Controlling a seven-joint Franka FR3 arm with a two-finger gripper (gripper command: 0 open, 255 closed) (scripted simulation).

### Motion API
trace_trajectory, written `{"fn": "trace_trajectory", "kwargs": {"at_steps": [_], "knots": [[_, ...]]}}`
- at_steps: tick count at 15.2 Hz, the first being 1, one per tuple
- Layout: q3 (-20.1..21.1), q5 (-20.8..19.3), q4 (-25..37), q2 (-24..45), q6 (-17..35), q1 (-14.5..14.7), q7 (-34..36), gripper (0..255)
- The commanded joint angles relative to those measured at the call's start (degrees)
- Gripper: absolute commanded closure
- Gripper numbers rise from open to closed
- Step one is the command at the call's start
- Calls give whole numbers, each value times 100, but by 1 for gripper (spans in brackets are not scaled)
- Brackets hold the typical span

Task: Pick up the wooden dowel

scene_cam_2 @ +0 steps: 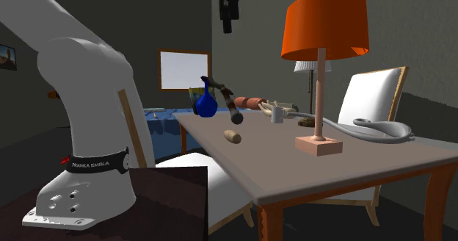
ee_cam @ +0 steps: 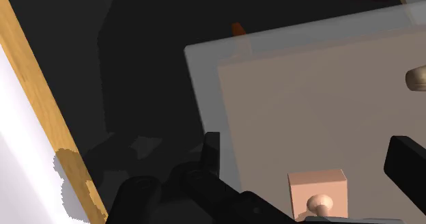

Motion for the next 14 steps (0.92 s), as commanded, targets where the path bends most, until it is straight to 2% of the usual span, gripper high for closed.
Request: {"fn": "trace_trajectory", "kwargs": {"at_steps": [1, 8, 14], "knots": [[0, 0, 0, 0, 0, 0, 0, 0], [830, 785, -1153, -479, 606, -87, 1751, 0], [1722, 1625, -1798, -453, 1302, -58, 3283, 0]]}}
